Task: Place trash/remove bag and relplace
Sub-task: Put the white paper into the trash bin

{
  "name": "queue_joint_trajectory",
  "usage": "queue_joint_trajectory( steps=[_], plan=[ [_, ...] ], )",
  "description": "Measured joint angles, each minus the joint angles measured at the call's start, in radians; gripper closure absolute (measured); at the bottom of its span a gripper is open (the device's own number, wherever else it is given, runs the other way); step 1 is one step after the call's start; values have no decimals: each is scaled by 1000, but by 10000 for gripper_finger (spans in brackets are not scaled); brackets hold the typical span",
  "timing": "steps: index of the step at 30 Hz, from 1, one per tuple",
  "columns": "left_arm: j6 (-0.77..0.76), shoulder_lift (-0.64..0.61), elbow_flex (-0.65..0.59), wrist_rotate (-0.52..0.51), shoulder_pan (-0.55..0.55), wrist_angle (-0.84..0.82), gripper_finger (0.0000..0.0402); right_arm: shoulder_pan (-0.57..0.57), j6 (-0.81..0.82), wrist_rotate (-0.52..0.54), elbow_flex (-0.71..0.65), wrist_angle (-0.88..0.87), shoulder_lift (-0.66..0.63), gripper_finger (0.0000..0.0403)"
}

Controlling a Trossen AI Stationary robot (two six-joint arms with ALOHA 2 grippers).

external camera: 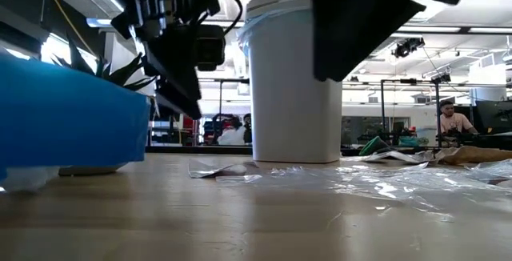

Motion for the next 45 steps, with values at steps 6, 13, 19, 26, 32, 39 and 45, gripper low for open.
queue_joint_trajectory(
  steps=[6,13,19,26,32,39,45],
  plan=[
    [28,-4,0,5,-10,-31,269,-12,-3,18,0,3,0,290],
    [51,-4,0,13,-14,-82,269,-41,-13,66,-4,20,0,264],
    [71,21,0,15,-14,-85,270,-116,-77,-19,-102,266,-2,254],
    [95,97,1,-10,-13,-75,298,-159,-25,-41,-231,472,0,254],
    [108,139,1,-11,-13,-31,323,-172,42,-62,-307,539,-4,254],
    [125,139,0,-24,-13,-19,330,-180,137,-34,-505,657,-119,254],
    [132,139,0,-24,-13,3,330,-216,122,-43,-864,1202,-283,254]
  ],
)
